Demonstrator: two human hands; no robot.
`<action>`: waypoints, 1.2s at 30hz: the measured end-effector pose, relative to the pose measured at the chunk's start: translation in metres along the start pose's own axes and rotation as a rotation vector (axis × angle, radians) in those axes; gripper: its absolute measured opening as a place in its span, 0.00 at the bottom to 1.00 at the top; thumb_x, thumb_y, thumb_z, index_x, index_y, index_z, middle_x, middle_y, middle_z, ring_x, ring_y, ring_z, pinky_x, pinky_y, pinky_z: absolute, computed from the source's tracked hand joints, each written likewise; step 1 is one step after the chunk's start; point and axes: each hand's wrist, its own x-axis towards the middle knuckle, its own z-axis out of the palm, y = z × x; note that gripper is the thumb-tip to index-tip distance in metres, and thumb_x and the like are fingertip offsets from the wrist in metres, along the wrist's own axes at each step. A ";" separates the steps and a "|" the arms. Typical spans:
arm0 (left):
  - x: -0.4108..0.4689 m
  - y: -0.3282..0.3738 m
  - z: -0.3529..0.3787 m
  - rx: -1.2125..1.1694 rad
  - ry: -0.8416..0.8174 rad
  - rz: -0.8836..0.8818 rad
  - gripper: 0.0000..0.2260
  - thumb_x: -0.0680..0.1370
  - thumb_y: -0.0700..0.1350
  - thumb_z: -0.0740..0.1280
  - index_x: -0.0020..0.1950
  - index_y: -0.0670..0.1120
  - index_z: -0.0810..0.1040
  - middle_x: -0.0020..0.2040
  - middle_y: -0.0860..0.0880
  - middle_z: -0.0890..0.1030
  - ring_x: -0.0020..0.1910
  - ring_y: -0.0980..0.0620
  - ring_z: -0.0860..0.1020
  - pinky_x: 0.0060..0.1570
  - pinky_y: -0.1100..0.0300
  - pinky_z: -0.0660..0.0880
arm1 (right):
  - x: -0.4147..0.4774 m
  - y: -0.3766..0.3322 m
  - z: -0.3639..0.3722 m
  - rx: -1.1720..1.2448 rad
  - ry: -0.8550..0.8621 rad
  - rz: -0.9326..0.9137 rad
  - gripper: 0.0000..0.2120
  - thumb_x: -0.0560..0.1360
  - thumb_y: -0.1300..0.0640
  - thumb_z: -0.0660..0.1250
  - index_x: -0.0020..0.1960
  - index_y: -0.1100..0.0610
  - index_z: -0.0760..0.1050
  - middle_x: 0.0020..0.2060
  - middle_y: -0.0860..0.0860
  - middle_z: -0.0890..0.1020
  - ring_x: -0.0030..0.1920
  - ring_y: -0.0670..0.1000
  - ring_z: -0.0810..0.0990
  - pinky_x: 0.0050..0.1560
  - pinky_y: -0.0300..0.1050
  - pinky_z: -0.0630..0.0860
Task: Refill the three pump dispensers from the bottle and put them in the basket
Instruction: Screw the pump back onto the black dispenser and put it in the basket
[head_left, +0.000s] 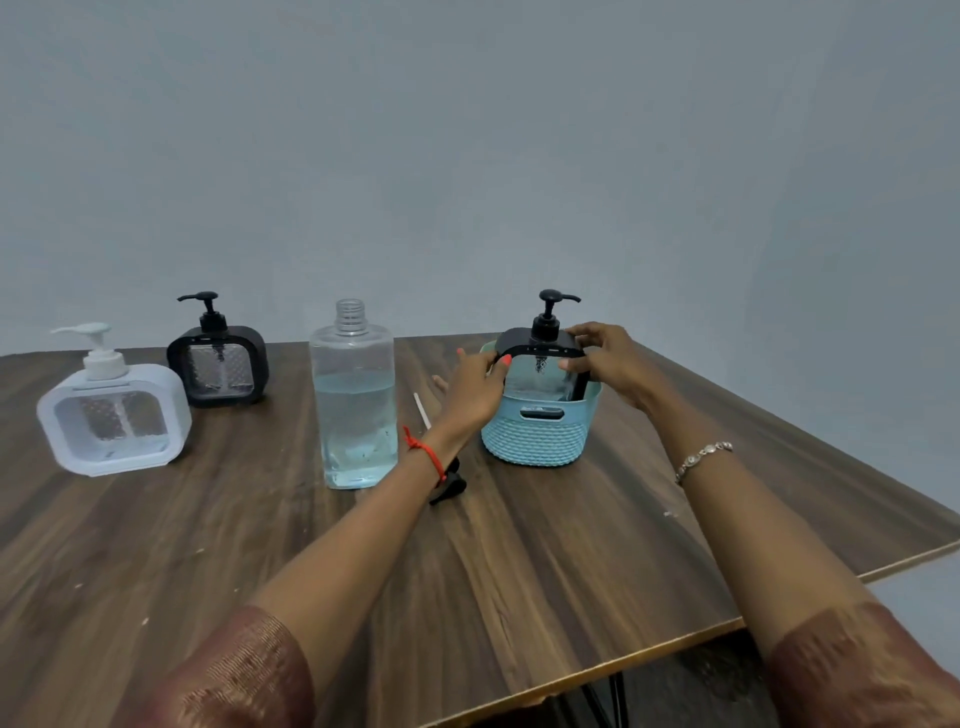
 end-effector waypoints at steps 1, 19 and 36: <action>-0.001 -0.003 0.001 0.046 0.017 -0.030 0.17 0.82 0.47 0.54 0.47 0.39 0.78 0.49 0.40 0.81 0.65 0.49 0.70 0.72 0.45 0.35 | 0.000 0.003 0.001 -0.045 -0.024 0.002 0.20 0.70 0.65 0.71 0.61 0.60 0.72 0.56 0.56 0.76 0.58 0.56 0.75 0.60 0.53 0.74; -0.014 0.005 0.005 0.054 -0.072 -0.007 0.18 0.81 0.47 0.57 0.69 0.42 0.66 0.75 0.43 0.60 0.77 0.46 0.46 0.75 0.49 0.44 | -0.014 -0.006 0.007 -0.501 -0.102 -0.016 0.13 0.72 0.63 0.60 0.48 0.72 0.76 0.38 0.61 0.81 0.37 0.57 0.76 0.36 0.47 0.70; -0.037 0.016 0.011 0.013 -0.097 -0.209 0.12 0.82 0.49 0.54 0.47 0.42 0.70 0.76 0.35 0.51 0.75 0.37 0.50 0.71 0.46 0.57 | -0.020 0.017 0.020 -0.256 0.070 0.114 0.20 0.76 0.68 0.52 0.66 0.66 0.70 0.66 0.59 0.73 0.64 0.57 0.73 0.62 0.49 0.69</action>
